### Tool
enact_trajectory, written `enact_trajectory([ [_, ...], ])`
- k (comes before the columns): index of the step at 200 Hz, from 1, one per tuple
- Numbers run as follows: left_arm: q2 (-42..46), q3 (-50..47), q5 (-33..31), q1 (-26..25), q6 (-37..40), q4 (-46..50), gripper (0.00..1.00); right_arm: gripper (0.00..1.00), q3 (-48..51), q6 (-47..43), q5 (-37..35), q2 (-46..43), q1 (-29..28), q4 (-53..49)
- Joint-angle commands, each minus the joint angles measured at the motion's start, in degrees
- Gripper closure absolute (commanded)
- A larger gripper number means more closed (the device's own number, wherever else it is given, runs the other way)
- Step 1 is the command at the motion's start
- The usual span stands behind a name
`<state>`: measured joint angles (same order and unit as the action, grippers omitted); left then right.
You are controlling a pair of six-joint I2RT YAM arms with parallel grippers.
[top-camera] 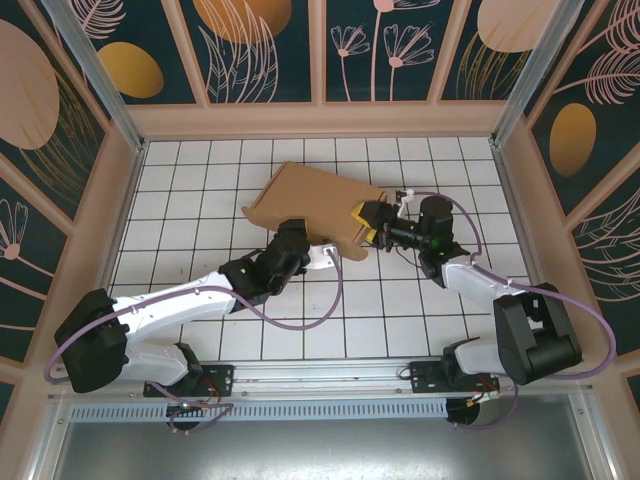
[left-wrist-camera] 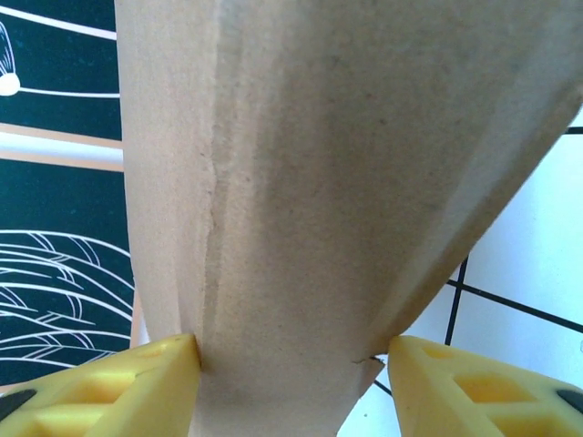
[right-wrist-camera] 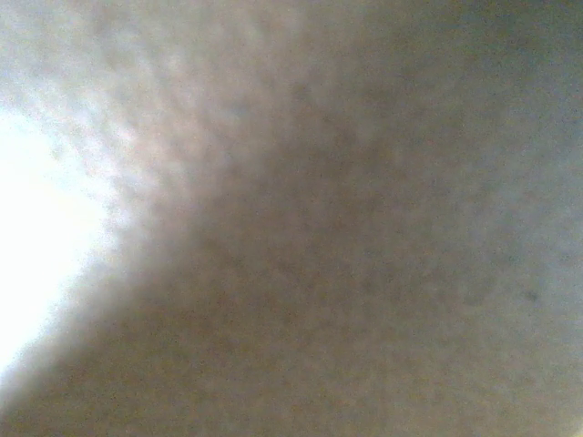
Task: Fold the paper box
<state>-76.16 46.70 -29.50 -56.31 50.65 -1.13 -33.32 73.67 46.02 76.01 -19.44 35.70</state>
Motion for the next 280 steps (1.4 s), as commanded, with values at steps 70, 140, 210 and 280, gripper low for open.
enact_trajectory([
  [70,-3.37,-6.06,-13.31,-0.81,8.95,-18.24,0.36,0.46,-0.29,6.62,9.36,-4.12,-2.0,16.61],
  [140,-7.16,-12.15,-20.16,-0.9,31.3,-57.6,0.49,0.45,3.43,14.36,8.65,-2.3,-3.15,28.32],
  [210,-2.96,-11.84,-20.98,-1.06,27.99,-50.57,0.58,0.34,3.01,11.87,8.3,-2.86,-2.97,25.0],
  [280,-0.96,-12.92,-20.25,-1.23,25.89,-48.41,0.6,0.41,3.09,9.98,7.78,-2.53,-2.9,23.46],
])
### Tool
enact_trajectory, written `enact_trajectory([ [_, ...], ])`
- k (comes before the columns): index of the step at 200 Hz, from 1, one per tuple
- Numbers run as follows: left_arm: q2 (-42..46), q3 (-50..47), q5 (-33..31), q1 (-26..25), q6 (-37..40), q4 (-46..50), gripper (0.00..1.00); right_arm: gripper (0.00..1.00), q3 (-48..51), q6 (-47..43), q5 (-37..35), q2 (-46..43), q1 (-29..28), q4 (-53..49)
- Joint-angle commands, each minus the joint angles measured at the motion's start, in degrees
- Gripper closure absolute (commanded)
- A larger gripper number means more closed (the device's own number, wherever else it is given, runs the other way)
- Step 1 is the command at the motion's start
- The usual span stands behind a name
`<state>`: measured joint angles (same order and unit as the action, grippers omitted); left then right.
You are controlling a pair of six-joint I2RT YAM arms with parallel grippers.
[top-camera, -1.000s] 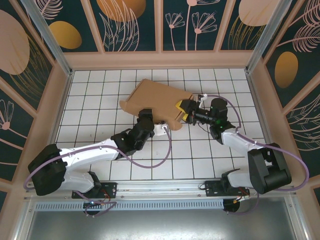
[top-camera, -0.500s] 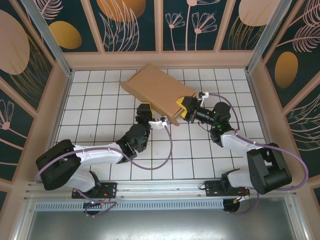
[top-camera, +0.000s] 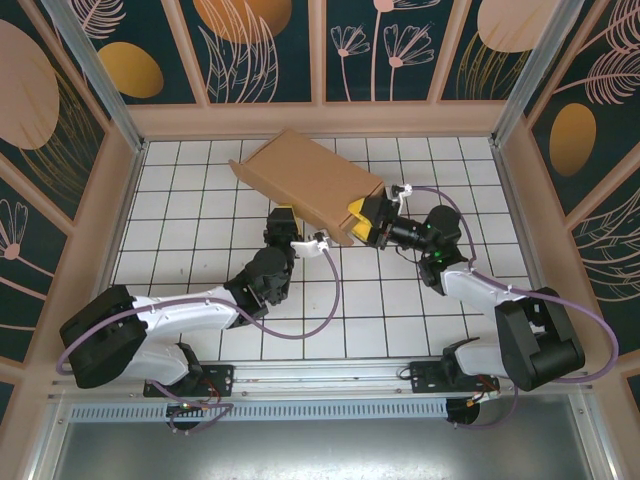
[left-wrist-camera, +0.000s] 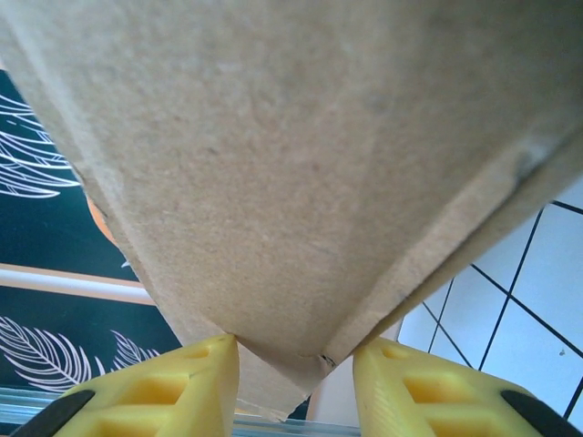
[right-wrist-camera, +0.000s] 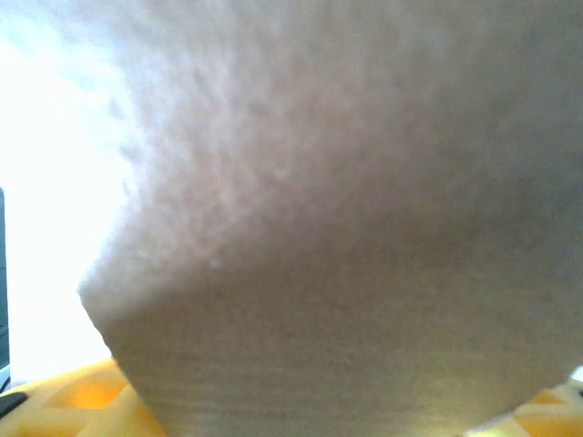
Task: Fold the paper box
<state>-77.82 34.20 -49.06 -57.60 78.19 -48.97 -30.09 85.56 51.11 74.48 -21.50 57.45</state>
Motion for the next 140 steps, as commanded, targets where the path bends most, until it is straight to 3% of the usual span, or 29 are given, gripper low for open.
enact_trajectory([
  [1,0.72,-0.47,-0.69,0.05,-1.6,-0.63,0.59,0.42,-0.15,-1.9,2.68,-0.96,-0.84,1.66],
  [81,0.56,-1.59,-0.17,0.04,0.1,-3.88,0.39,0.5,-0.41,-1.91,3.67,-1.64,-0.92,2.4],
  [140,0.97,-1.87,2.14,0.17,-0.51,-0.95,0.35,0.51,-0.85,-3.54,12.1,-2.12,-0.44,4.34],
])
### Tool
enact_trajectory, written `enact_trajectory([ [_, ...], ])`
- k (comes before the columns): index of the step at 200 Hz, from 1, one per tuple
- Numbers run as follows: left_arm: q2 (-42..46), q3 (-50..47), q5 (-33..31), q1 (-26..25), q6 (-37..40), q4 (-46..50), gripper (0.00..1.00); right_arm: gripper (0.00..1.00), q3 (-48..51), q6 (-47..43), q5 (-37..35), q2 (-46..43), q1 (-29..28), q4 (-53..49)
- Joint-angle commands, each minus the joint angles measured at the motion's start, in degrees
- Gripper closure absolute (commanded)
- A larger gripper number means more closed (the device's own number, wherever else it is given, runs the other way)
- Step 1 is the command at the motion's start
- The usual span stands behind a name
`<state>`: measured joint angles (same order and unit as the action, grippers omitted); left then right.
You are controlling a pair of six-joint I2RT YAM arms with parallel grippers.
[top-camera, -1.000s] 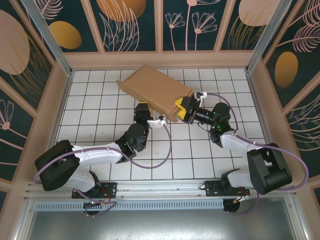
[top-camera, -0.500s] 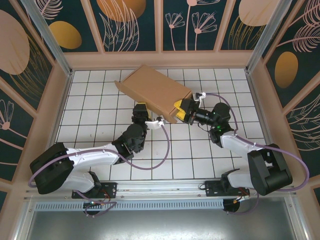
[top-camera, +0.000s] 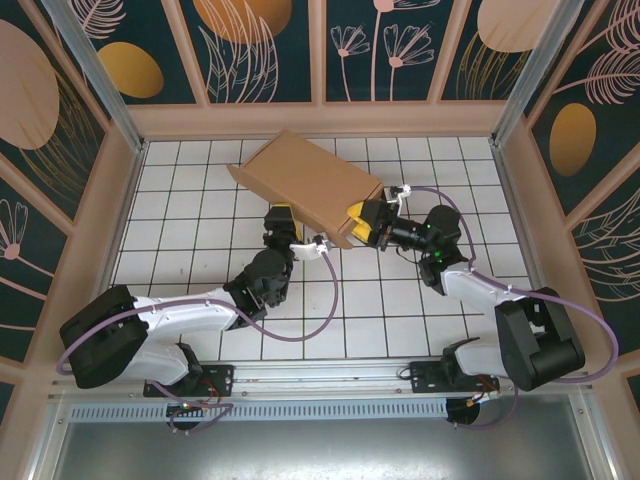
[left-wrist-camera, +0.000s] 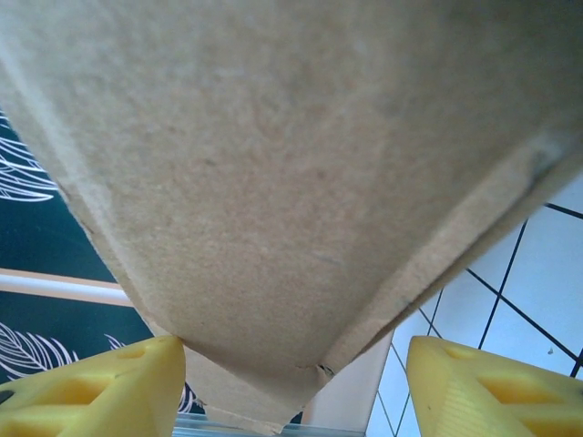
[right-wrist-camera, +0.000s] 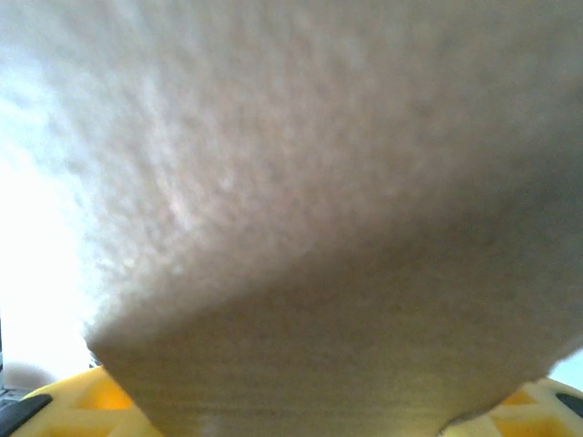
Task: Fold the paper box
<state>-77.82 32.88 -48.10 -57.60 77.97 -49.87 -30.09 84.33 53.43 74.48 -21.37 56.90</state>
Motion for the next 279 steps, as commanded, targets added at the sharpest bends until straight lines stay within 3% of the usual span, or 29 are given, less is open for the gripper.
enact_trajectory([
  [1,1.03,-0.64,1.22,0.15,-0.29,-0.06,0.35,0.51,-0.85,-2.37,9.95,-2.13,-0.54,4.88],
  [49,6.99,-4.22,7.04,0.37,-0.78,3.67,0.32,0.52,-0.65,-3.64,14.24,-3.1,0.27,3.49],
  [82,6.59,-3.36,6.88,0.37,-2.85,4.51,0.41,0.53,-0.83,-4.0,12.82,-3.99,0.56,1.61],
  [107,9.63,-6.03,10.58,0.35,-6.99,3.89,0.33,0.54,-2.21,-6.24,11.76,-5.14,2.01,-2.75],
  [139,10.61,-9.76,11.8,0.92,-1.33,2.81,0.26,0.54,-2.55,-4.39,13.95,-4.82,2.61,-1.75],
  [179,13.4,-9.94,12.73,3.27,0.26,3.13,0.17,0.55,-0.97,0.43,15.13,-8.24,2.28,1.08],
  [241,12.16,-6.42,13.8,2.4,5.74,-1.73,0.16,0.54,1.93,-2.35,15.78,-12.22,0.58,-3.82],
  [260,13.01,-5.66,14.01,1.5,6.82,-0.2,0.16,0.54,1.52,-6.67,15.78,-12.76,0.69,-9.51],
  [279,14.2,-5.35,13.8,0.7,6.78,2.38,0.16,0.55,-2.87,-20.24,14.32,-13.83,0.79,-26.79],
])
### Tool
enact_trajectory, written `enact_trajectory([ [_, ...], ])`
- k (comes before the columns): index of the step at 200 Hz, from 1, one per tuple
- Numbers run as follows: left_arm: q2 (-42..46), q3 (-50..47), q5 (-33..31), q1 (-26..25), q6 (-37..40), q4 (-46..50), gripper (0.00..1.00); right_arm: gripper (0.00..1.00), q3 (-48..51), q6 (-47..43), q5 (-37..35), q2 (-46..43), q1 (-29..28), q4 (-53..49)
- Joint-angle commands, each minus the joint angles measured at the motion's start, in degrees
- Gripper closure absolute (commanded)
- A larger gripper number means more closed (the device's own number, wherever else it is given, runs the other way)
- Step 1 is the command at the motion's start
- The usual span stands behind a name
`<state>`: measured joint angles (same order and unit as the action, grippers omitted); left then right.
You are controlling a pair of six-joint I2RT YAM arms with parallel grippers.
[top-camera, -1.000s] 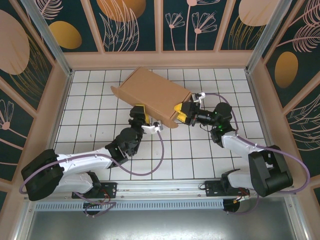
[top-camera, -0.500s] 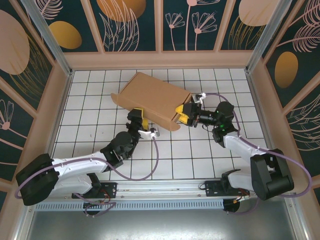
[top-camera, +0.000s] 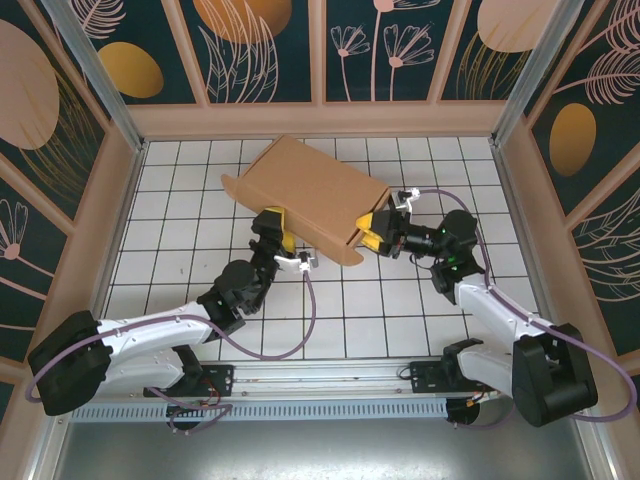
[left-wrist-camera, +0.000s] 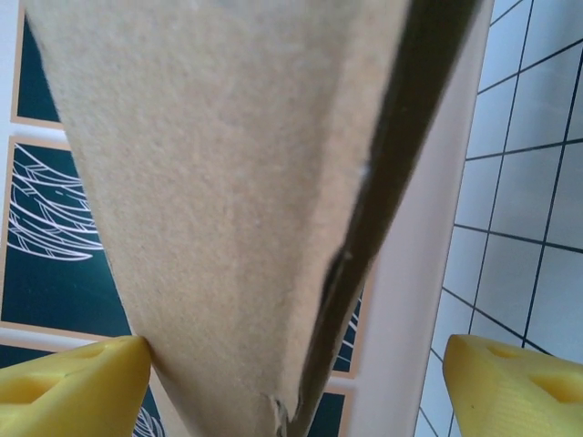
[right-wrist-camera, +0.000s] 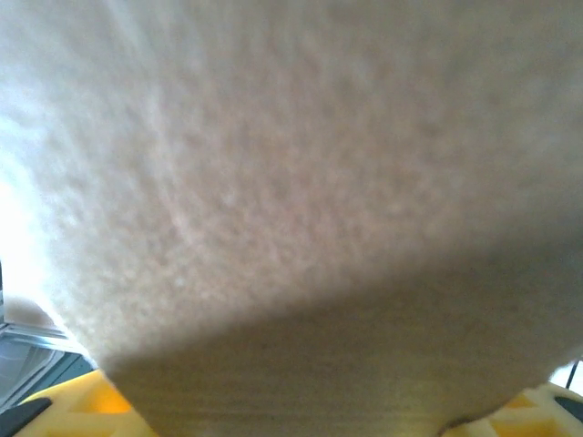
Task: Fold the paper box
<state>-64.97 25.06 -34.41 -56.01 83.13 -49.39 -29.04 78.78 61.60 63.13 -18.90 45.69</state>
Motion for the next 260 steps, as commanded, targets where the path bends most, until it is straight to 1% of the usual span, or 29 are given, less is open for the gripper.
enact_trajectory([
  [1,1.43,2.46,0.17,-0.96,1.56,2.09,0.16,0.55,-4.18,-15.49,5.93,-2.49,-1.72,-16.48],
  [7,1.96,2.53,0.22,-1.14,1.04,3.66,0.16,0.56,-6.13,-20.29,4.68,-2.69,-1.65,-22.69],
  [14,2.42,2.72,0.08,-1.27,0.38,5.7,0.16,0.56,-7.99,-24.29,3.49,-2.63,-1.57,-27.6],
  [26,2.98,2.28,-0.4,-1.34,-0.19,7.19,0.16,0.57,-8.89,-25.25,3.13,-2.41,-1.2,-28.72],
  [43,3.77,1.33,-0.44,-1.35,-0.93,7.77,0.16,0.57,-7.48,-20.47,4.5,-1.93,-0.79,-21.69],
  [59,3.87,1.22,-0.06,-1.38,-2.0,8.32,0.17,0.57,-6.57,-17.26,5.34,-1.03,-0.79,-17.25],
  [88,1.03,1.04,-0.39,-1.38,-1.63,4.6,0.19,0.58,-2.92,-5.94,7.34,0.95,-1.14,-1.4],
  [107,-0.92,1.91,0.29,-1.38,-2.08,3.17,0.24,0.57,-1.5,-0.84,7.47,1.68,-1.32,5.82],
  [118,-2.16,2.61,-0.1,-1.38,-1.86,2.49,0.29,0.57,-1.11,2.21,7.97,2.06,-1.5,9.83],
  [128,-2.91,2.97,-0.56,-1.36,-1.19,1.1,0.36,0.56,-1.17,3.34,8.39,1.96,-1.54,11.24],
  [141,-2.65,3.3,-0.92,-1.4,-1.0,0.26,0.47,0.52,-1.82,1.59,8.37,1.32,-1.37,8.27],
  [148,-2.04,3.63,-1.0,-1.38,-1.44,0.94,0.53,0.49,-2.55,-1.08,8.08,0.84,-1.25,4.2],
  [156,-1.22,4.23,-1.07,-1.39,-2.35,2.84,0.57,0.46,-3.6,-5.61,7.24,0.1,-0.83,-2.67],
  [167,-0.09,5.17,-1.4,-1.53,-3.55,6.46,0.6,0.39,-5.68,-13.73,4.45,-1.05,0.09,-14.61],
  [176,0.65,5.95,-1.7,-1.59,-4.57,10.27,0.6,0.34,-8.44,-21.76,0.64,-2.1,1.27,-25.42],
  [181,1.08,6.69,-1.73,-1.65,-5.56,13.17,0.6,0.31,-10.27,-25.93,-2.89,-2.71,1.96,-33.16],
  [193,1.51,10.33,-1.29,-1.78,-9.91,25.79,0.59,0.26,-14.71,-35.15,-12.54,-4.14,3.76,-46.05],
  [202,1.23,13.56,-1.14,-2.09,-13.65,35.07,0.59,0.22,-18.2,-40.44,-23.0,-5.05,4.75,-54.06],
  [210,0.59,16.81,-1.33,-2.19,-17.59,42.5,0.59,0.19,-20.84,-43.72,-32.5,-5.91,5.37,-58.59],
  [217,-0.22,20.21,-0.94,-2.21,-21.67,49.63,0.59,0.16,-22.04,-45.78,-39.11,-7.05,5.74,-59.88],
  [225,-1.52,24.81,0.61,-2.25,-26.36,59.6,0.59,0.02,-22.3,-46.48,-45.91,-8.6,5.77,-59.24],
  [233,-3.26,29.31,2.17,-2.25,-30.72,67.98,0.59,0.01,-21.43,-46.5,-50.42,-10.42,5.88,-56.81],
  [249,-8.11,38.64,6.84,-2.26,-38.57,84.57,0.57,0.01,-18.03,-46.57,-51.74,-13.69,6.3,-49.33],
  [260,-11.55,44.13,10.44,-2.19,-42.62,92.59,0.55,0.02,-17.22,-48.77,-50.73,-14.32,6.5,-45.95],
])
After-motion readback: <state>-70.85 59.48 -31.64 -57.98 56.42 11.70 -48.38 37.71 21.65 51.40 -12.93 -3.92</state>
